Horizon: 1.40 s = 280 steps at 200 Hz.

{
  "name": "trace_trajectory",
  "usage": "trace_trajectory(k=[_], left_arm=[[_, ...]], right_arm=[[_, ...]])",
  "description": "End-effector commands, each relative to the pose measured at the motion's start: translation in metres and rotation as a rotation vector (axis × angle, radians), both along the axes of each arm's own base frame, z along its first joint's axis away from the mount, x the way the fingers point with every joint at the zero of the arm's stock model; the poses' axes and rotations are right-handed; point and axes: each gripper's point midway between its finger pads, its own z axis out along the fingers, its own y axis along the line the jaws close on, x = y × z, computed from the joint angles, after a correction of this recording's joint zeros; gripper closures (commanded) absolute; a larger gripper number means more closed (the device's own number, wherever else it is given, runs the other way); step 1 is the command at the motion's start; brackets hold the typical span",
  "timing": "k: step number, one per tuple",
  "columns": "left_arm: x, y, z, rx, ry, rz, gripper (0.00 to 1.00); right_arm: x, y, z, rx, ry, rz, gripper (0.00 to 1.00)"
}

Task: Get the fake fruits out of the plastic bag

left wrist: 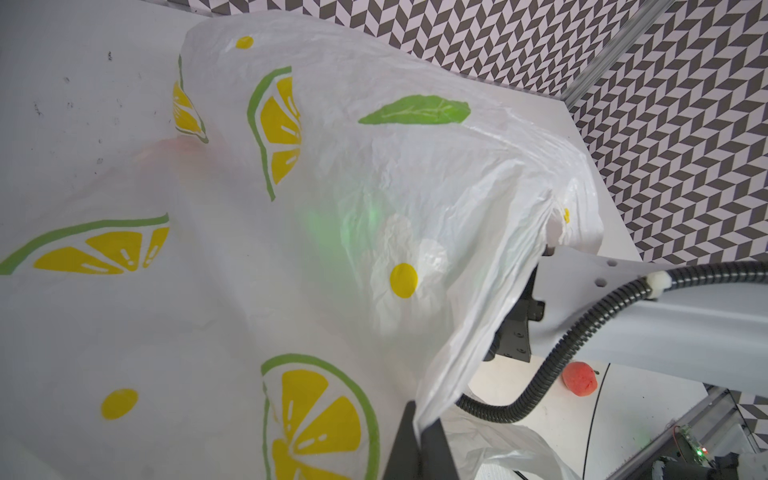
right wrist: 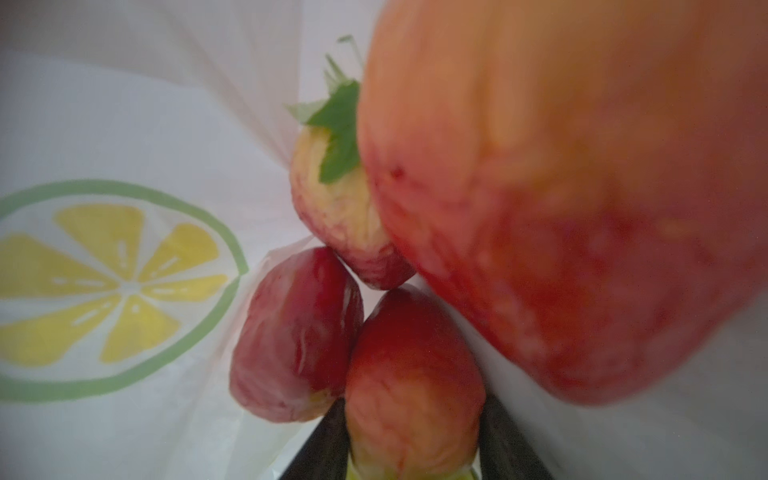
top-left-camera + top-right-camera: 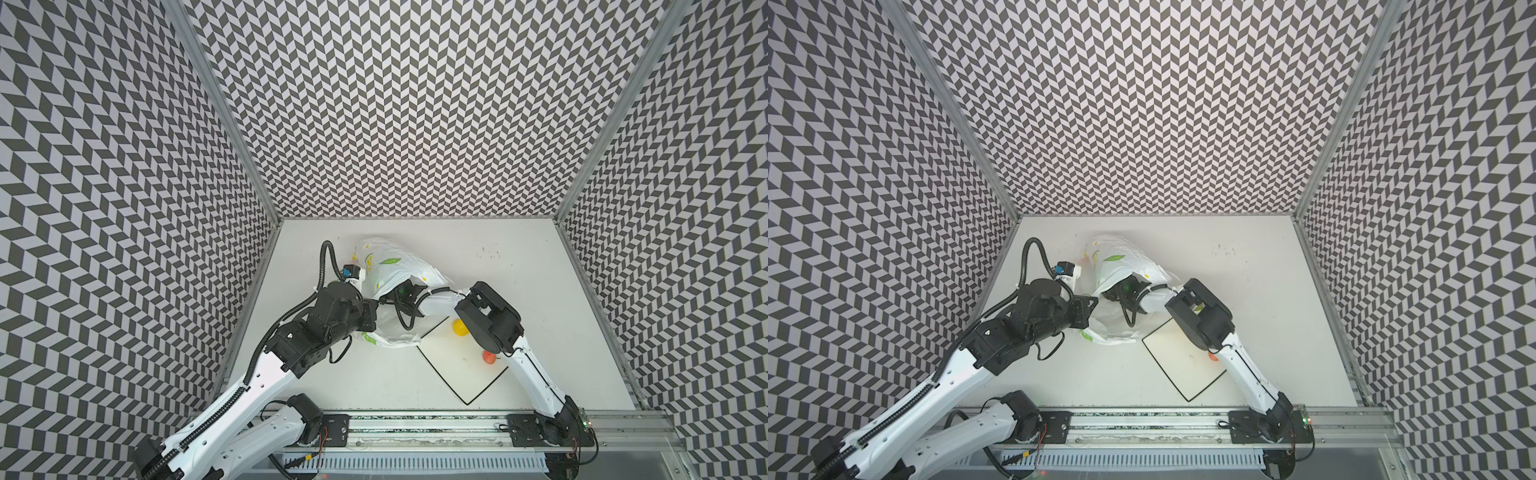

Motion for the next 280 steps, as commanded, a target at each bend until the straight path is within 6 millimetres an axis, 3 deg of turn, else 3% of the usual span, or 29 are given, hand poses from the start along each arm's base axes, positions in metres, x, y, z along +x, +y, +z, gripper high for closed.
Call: trace_trajectory(k=[1, 39, 97, 166, 280], left_arm=[[0.004, 0.004, 0.015, -0.017, -0.043, 0.026, 1.0], [0.009, 0.01, 0.004, -0.001, -0.026, 0.08, 1.0], [0.019, 0.01, -0.003, -0.016, -0.029, 0.128, 1.0], [0.02, 0.019, -0.016, -0.008, -0.024, 0.179, 1.0], [0.025, 0.017, -0.009, -0.028, -0.078, 0.179, 1.0]], right_arm=[[-0.007, -0.009, -0.038, -0.092, 0.05, -0.008, 0.57], [-0.007, -0.005, -0.004, -0.088, -0.057, 0.052, 0.66], [-0.034, -0.019, 0.037, -0.097, -0.182, 0.144, 0.75], [-0.073, -0.053, 0.062, -0.161, -0.292, 0.271, 0.76], [-0.143, -0.105, 0.091, -0.328, -0.572, 0.581, 0.76]])
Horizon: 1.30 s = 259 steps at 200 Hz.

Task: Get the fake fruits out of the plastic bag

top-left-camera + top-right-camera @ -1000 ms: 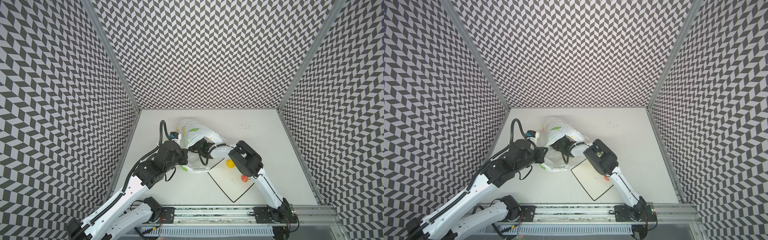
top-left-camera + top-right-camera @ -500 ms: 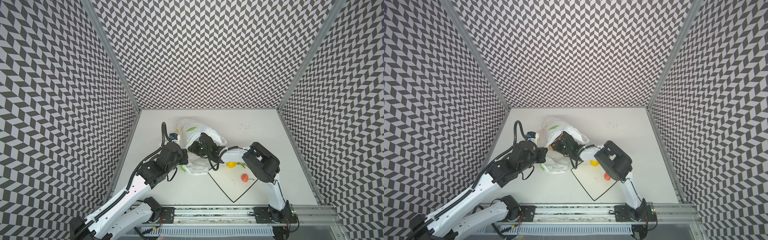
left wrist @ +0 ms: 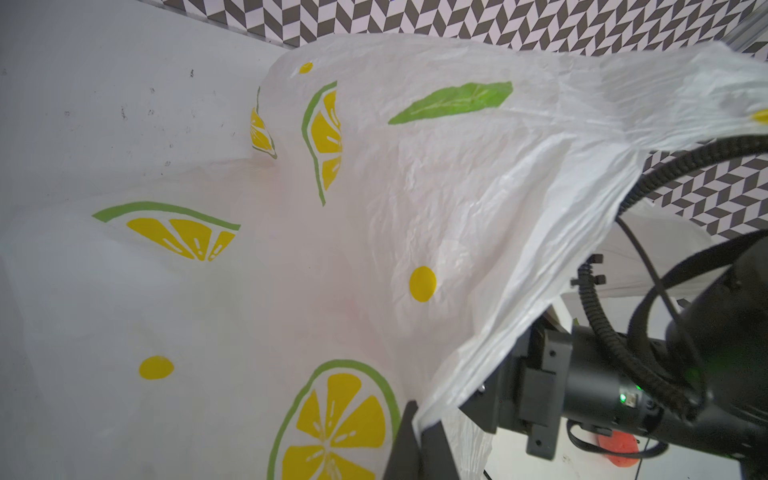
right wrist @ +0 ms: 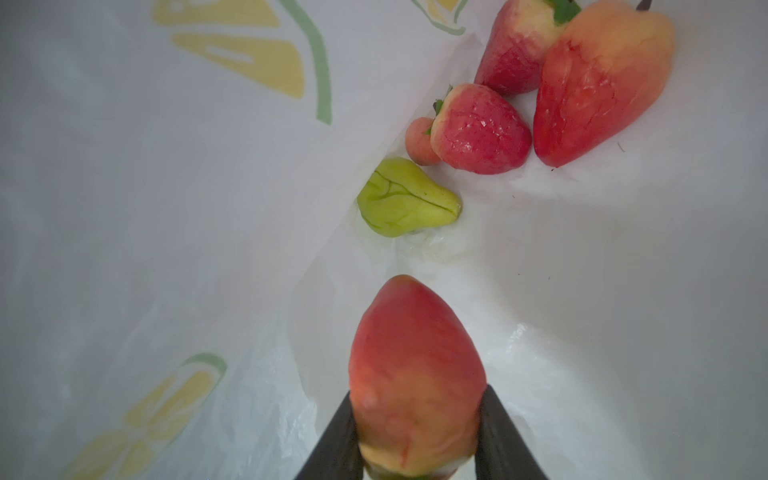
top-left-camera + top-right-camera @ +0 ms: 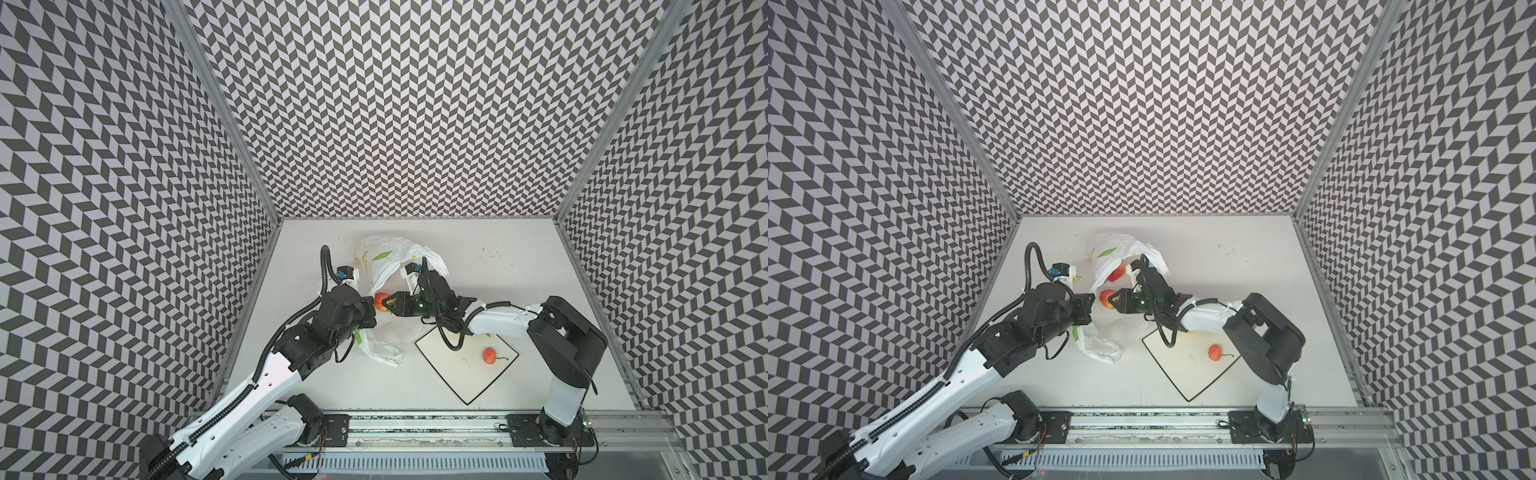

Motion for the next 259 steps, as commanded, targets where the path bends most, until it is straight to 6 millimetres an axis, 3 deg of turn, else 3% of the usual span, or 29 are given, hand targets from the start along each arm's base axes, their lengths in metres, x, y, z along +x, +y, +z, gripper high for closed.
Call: trace_trajectory(k=[1, 41, 93, 141, 175, 218, 259], left_arm=[[0.005, 0.004, 0.006, -0.014, -0.037, 0.027, 1.0], [0.009, 0.001, 0.012, -0.03, -0.054, 0.032, 1.0], [0.017, -0.009, 0.02, -0.056, -0.074, 0.015, 1.0], [0.024, -0.013, 0.023, -0.063, -0.073, 0.031, 1.0], [0.026, -0.012, 0.021, -0.059, -0.068, 0.044, 1.0], [0.027, -0.006, 0.023, -0.055, -0.069, 0.071, 1.0], [0.024, -0.006, 0.019, -0.064, -0.057, 0.065, 1.0]], right_arm=[[-0.016, -0.01, 0.017, -0.022, -0.123, 0.105, 0.76], [-0.04, -0.033, 0.01, -0.108, -0.217, 0.19, 0.76], [-0.063, -0.043, 0.007, -0.207, -0.343, 0.348, 0.75], [-0.09, -0.048, 0.025, -0.162, -0.477, 0.481, 0.74], [-0.113, -0.061, 0.036, -0.133, -0.559, 0.542, 0.74], [-0.132, -0.087, 0.036, -0.149, -0.433, 0.489, 0.74], [-0.145, -0.118, 0.048, -0.108, -0.276, 0.312, 0.74]])
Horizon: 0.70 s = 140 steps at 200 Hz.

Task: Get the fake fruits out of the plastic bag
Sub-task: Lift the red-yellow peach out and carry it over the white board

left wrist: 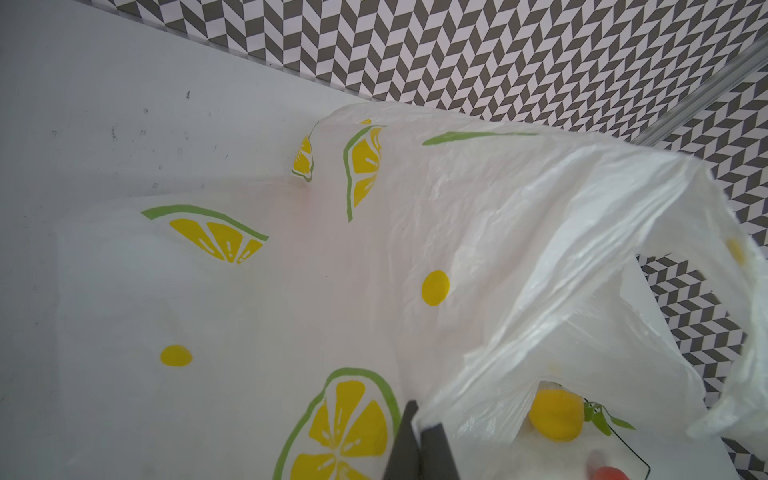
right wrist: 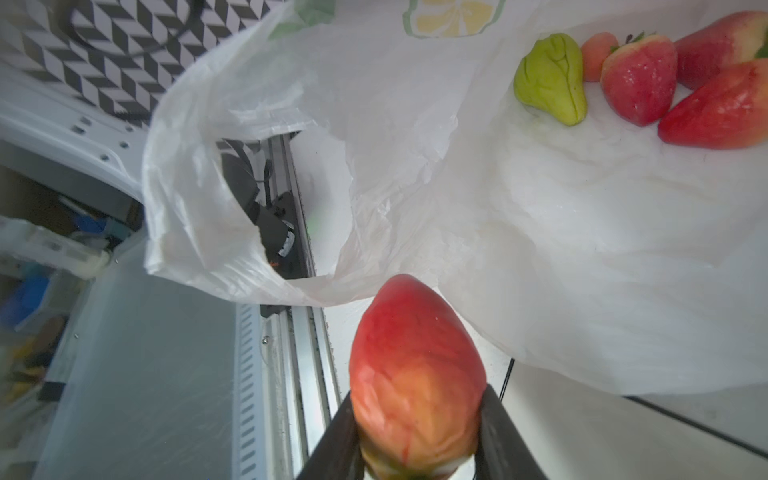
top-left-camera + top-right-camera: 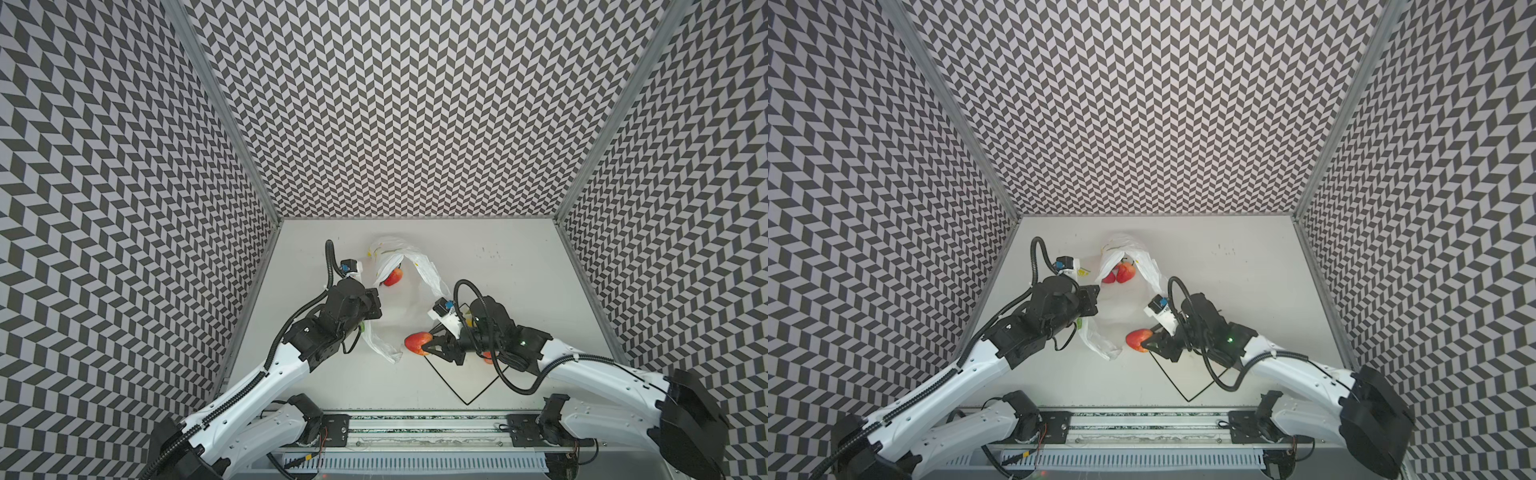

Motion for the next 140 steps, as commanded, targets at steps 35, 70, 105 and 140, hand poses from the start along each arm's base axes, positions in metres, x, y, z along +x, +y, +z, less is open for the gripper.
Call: trace_trajectory(k=[35, 70, 105, 140], left_arm=[[0.002, 0.004, 0.014, -0.037, -0.028, 0.027, 1.0], [0.0, 0.003, 0.014, -0.045, -0.025, 0.019, 1.0], [-0.001, 0.004, 0.014, -0.056, -0.027, 0.025, 1.0], [0.0, 0.003, 0.014, -0.054, -0.027, 0.022, 1.0]], right_arm=[[-0.015, -0.05, 0.005, 0.024, 0.238, -0.296, 0.74], [-0.016, -0.08, -0.007, 0.013, 0.367, -0.502, 0.74], [-0.017, -0.109, -0.029, -0.018, 0.482, -0.706, 0.74], [-0.015, -0.126, -0.054, -0.092, 0.501, -0.806, 0.74]])
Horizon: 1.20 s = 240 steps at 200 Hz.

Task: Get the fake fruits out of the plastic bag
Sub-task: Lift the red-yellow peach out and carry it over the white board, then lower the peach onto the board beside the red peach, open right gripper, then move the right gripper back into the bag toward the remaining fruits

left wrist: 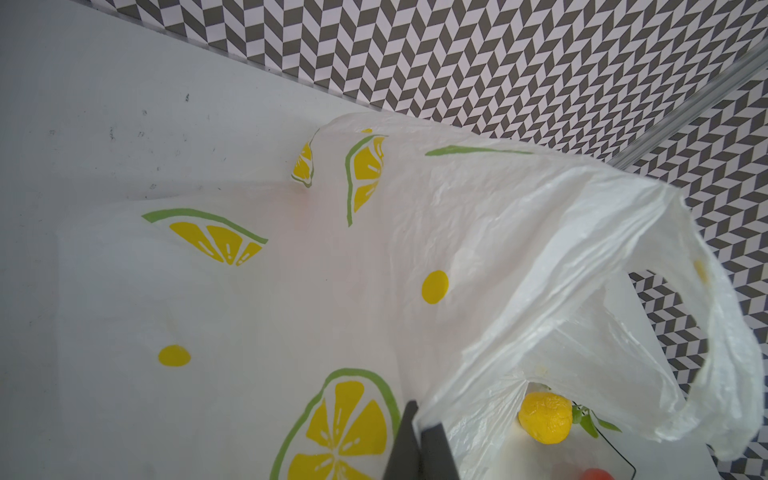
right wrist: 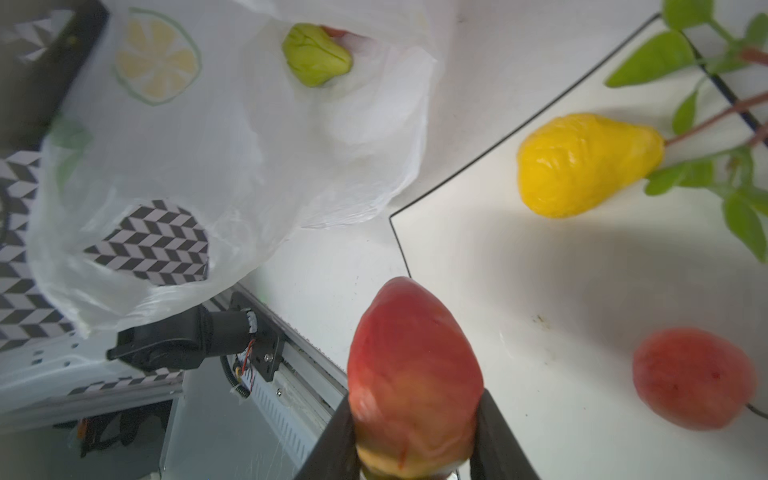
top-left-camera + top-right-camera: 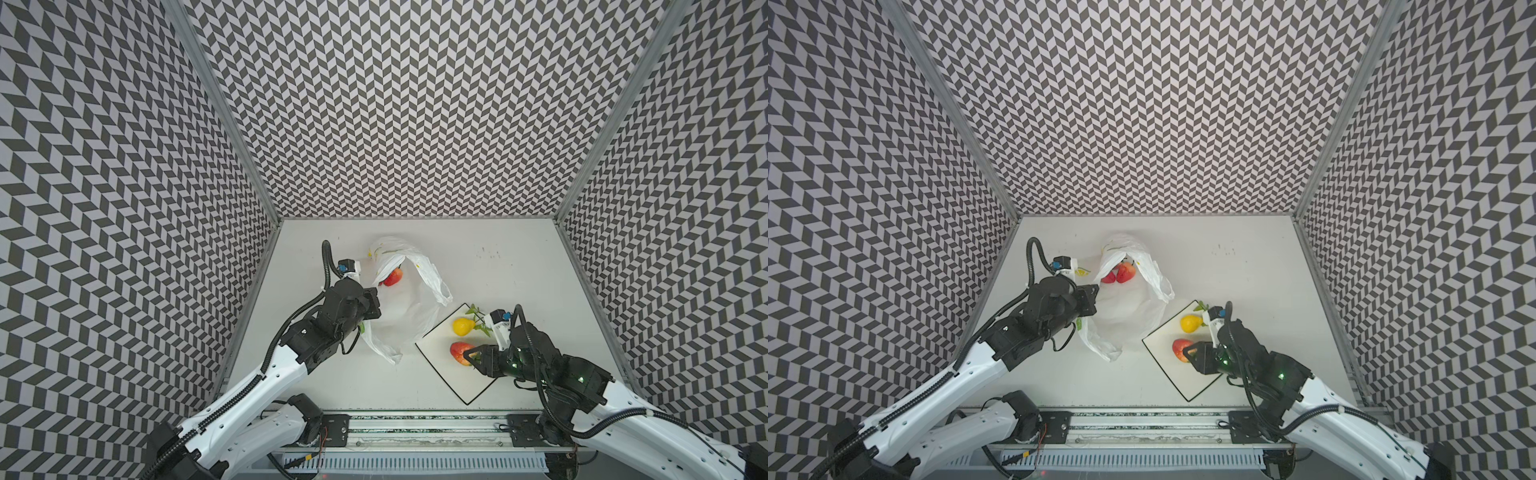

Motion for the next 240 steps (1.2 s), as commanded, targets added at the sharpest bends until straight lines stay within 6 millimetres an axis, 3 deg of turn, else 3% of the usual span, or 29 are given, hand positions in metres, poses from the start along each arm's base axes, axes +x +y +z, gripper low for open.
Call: trace_trajectory(k=[1, 34, 88, 107, 140, 171, 200, 213, 240], left_arm=[[0.002, 0.002, 0.008, -0.025, -0.018, 0.015, 1.0], [0.002, 0.004, 0.01, -0.018, -0.02, 0.018, 1.0], [0.002, 0.006, 0.012, -0.008, -0.021, 0.022, 1.0], [0.002, 0.007, 0.013, -0.006, -0.022, 0.024, 1.0], [0.003, 0.007, 0.015, -0.005, -0.027, 0.027, 1.0], [0.004, 0.008, 0.016, -0.001, -0.03, 0.029, 1.0], [0.004, 0.009, 0.017, 0.003, -0.034, 0.029, 1.0], [0.004, 0.009, 0.017, 0.003, -0.035, 0.027, 1.0], [0.005, 0.01, 0.017, 0.005, -0.036, 0.027, 1.0]], right_arm=[[0.004, -0.017, -0.018, -0.057, 0.057, -0.121, 0.74], [0.001, -0.024, -0.043, -0.137, 0.102, -0.131, 0.73], [0.001, -0.025, -0.064, -0.147, 0.133, -0.153, 0.68], [0.0, -0.031, -0.068, -0.179, 0.147, -0.172, 0.56], [0.004, -0.044, -0.057, -0.219, 0.127, -0.227, 0.32], [0.013, -0.051, -0.029, -0.205, 0.081, -0.291, 0.22], [0.027, -0.05, 0.013, -0.181, -0.015, -0.307, 0.22], [0.035, -0.039, 0.04, -0.137, -0.106, -0.252, 0.25], [0.036, 0.013, 0.101, 0.033, -0.367, 0.045, 0.34]])
